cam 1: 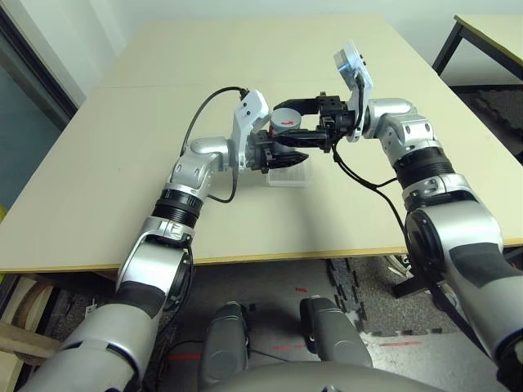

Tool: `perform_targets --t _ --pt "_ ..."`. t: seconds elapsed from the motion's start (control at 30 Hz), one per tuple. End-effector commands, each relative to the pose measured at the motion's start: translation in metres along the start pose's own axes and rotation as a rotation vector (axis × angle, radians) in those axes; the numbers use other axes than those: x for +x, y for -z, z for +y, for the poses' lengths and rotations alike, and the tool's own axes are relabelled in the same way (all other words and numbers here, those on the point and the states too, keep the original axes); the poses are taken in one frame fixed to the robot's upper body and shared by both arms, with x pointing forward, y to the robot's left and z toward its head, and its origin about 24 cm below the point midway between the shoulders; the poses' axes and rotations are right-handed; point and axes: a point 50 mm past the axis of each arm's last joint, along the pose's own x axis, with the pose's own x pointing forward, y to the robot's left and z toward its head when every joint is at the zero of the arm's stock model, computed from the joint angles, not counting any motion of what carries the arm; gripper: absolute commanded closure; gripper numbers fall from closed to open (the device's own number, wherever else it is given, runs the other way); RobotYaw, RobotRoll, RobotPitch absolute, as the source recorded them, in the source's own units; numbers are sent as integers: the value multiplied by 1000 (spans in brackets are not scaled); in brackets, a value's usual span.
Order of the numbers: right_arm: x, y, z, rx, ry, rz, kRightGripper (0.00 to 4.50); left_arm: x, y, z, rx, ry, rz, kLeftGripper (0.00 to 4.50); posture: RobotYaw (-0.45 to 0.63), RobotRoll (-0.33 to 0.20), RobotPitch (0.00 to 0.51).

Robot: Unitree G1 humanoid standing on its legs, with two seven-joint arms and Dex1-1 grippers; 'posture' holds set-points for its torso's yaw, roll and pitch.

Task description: Pour the medicine from the bottle into the box.

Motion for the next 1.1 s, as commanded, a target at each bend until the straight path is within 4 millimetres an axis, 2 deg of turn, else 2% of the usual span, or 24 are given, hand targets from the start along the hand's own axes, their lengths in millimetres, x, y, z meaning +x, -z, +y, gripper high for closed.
perform_targets --t 0.03,0.6,0.7,0.8,0.87,0.93,1.03,1.1 --pt "-3 -4 -2 -14 11 7 0 -2 3 -1 2 9 17 1785 -195 0 61" --pt "-8 -4 -5 -10 32 10 0 -6 4 0 0 6 21 1785 -194 0 61" --pt "-8 -3 -5 -8 30 8 586 -5 5 -1 1 8 23 1785 -196 0 63" --pt "-7 -3 -5 -6 25 5 462 -5 5 0 0 8 26 1785 -196 0 64" --pt "-6 -3 -4 -5 23 4 572 -5 5 -1 -1 8 26 1785 -196 0 64" --pt "-6 -3 -4 -5 22 2 1032 -5 5 -1 -1 10 26 1785 -195 0 65" --pt "-6 -3 -4 -5 17 2 1983 -5 5 -1 -3 15 27 1785 -195 0 65" --pt "-5 -3 -4 -6 11 4 1983 -5 6 -1 -5 20 28 1785 -195 0 65"
